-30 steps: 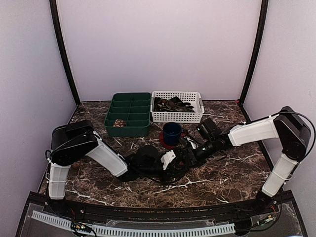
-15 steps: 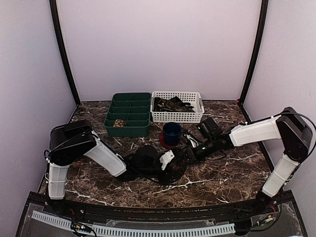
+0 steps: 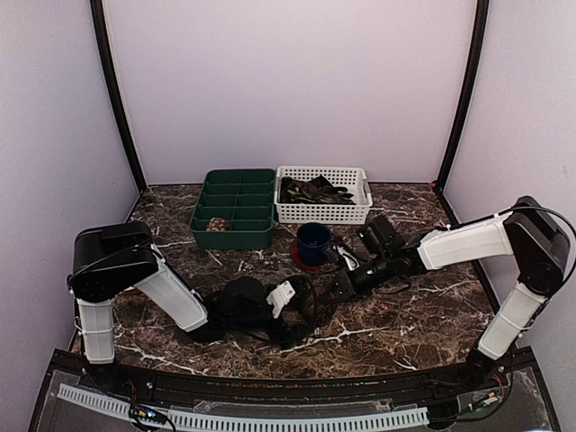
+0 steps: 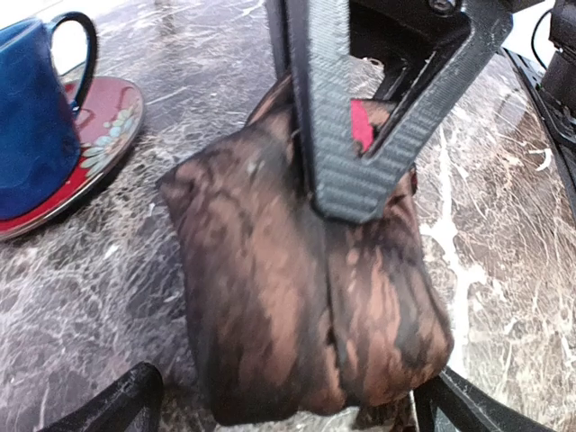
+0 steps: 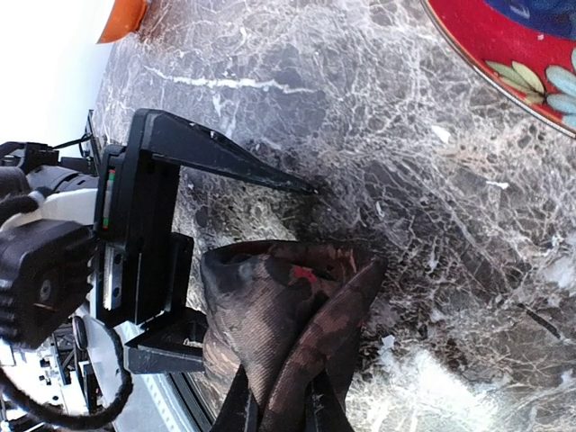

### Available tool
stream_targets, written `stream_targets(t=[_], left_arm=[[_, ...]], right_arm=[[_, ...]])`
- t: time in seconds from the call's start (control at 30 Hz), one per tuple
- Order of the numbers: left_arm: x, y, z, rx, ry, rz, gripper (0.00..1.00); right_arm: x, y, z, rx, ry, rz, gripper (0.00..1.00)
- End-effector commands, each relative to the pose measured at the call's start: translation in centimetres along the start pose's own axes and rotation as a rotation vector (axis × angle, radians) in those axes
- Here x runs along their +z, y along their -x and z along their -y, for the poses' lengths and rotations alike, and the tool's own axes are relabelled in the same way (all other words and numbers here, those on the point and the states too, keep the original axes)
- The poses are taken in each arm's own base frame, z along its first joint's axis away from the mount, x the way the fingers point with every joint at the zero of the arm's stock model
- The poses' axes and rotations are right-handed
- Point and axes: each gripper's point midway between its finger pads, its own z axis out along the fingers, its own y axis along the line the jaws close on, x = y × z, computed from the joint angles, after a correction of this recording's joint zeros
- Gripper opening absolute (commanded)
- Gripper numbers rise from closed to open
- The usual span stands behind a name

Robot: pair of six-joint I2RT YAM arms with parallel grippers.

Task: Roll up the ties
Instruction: Pick up the tie from the center of the board, then place the tie at the center of the board.

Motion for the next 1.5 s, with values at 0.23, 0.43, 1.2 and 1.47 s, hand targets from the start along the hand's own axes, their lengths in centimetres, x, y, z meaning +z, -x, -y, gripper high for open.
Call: stream_targets(t=[0.23,0.43,1.2,1.47], left_arm=[[0.6,5.4,0.2,-0.003,0.005,0.198,0.85],[-0.2,6.9,0.5,0.010,0.004,0.272,0.63],[-13.2,4.4,-6.0,-0.294,0.117,0.335,0.99],[-16.1,4.2,-7.2,-0.337,0.168,0.360,0.99]], right_arm=[[-1.3,1.8,-3.3,-0.093,0.062,0.050,0.00],[-2.2,2.9,-4.4,-0.131,0.035,0.075,0.00],[-6.9,19.2,-12.3,-0.842,-0.319,0.339,0.00],[-2.9,25.4,-10.3,-1.102,-0.488,0.231,0.00]])
